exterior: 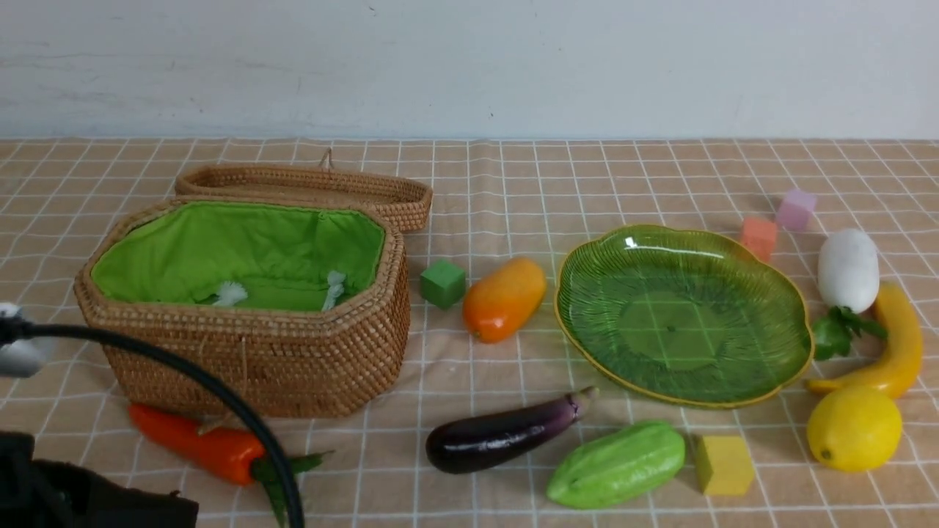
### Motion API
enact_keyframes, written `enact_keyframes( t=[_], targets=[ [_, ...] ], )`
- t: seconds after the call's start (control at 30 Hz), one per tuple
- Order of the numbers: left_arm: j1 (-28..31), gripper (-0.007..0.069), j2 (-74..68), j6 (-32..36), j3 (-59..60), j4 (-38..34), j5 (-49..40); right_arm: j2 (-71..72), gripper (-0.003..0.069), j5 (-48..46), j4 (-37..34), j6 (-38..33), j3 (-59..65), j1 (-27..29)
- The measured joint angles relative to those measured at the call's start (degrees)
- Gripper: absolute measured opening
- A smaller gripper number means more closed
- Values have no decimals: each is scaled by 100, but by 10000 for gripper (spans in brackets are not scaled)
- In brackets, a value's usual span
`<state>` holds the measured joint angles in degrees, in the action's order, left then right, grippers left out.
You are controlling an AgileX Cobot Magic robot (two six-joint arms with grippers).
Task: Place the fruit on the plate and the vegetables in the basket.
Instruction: Use the left arm to grab a carrot and put it into the left basket
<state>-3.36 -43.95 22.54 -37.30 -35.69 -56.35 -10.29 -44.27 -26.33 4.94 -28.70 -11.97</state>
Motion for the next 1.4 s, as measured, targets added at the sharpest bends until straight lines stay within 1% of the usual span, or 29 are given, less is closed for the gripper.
enact_keyframes(
  t=[0.07, 0.17, 0.2, 0.23, 0.33, 0.37, 0.4, 0.43, 0.5, 0.53, 0.57, 0.6, 0.63, 0.67, 0.77, 0.9, 0.93, 1.03, 1.17, 1.3, 1.4],
  targets=[
    [0, -13, -374, 431, -299, 0, -194, -608, 55, -1409, -13, -778, -1035, -313],
    [0, -13, -714, 989, -497, -20, -253, -1001, 53, -2224, -25, -1280, -1626, -479],
    [0, -13, -812, 1152, -521, -20, -256, -1039, 53, -2311, -25, -1351, -1688, -501],
    [0, -13, -1065, 1597, -590, -35, -276, -1119, 53, -2505, -35, -1573, -1840, -516],
    [0, -12, -1691, 2848, -638, -19, -289, -1142, 53, -2543, -35, -2005, -1884, -516],
    [0, -11, -1735, 2935, -637, -1, -289, -1147, 53, -2542, -35, -2030, -1888, -516],
    [0, 2, -2047, 3475, -639, 52, -228, -1152, 54, -2538, -35, -2181, -1894, -516],
    [0, 31, -2359, 3863, -639, 86, -140, -1152, 55, -2523, -35, -2312, -1895, -516],
    [0, 67, -2579, 4090, -644, 121, -6, -1152, 55, -2523, -35, -2405, -1895, -516],
    [-11, 128, -2930, 4294, -644, 215, 207, -1152, 56, -2523, -35, -2503, -1895, -516],
    [-8, 137, -2963, 4308, -644, 238, 236, -1152, 56, -2523, -35, -2516, -1895, -516],
    [-124, 204, -3161, 4391, -644, 564, 510, -1152, 57, -2523, -35, -2600, -1895, -516],
    [-288, 248, -3226, 4416, -644, 837, 641, -1152, 58, -2518, -35, -2670, -1895, -516],
    [-288, 255, -3226, 4421, -644, 898, 662, -1152, 59, -2518, -35, -2681, -1895, -516],
    [-939, 328, -3189, 4433, -650, 1944, 946, -1152, 64, -2505, -35, -2804, -1895, -516],
    [-1188, 358, -3200, 4445, -650, 2602, 1407, -1152, 67, -2382, -41, -2829, -1773, -516],
    [-1195, 360, -3206, 4445, -650, 2602, 1439, -1152, 67, -2382, -41, -2829, -1764, -516],
    [-1208, 399, -3342, 4468, -650, 3004, 2012, -1152, 67, -2370, -116, -2829, -1611, -516],
    [-1208, 437, -3525, 4601, -654, 3150, 2281, -1152, 69, -2369, -174, -2829, -1526, -516],
    [-1208, 483, -3865, 5093, -654, 3222, 2447, -1157, 73, -2330, -280, -2829, -1457, -516],
    [-1208, 494, -4076, 5279, -654, 3309, 2560, -1162, 76, -2302, -373, -2829, -1446, -516]
  ],
)
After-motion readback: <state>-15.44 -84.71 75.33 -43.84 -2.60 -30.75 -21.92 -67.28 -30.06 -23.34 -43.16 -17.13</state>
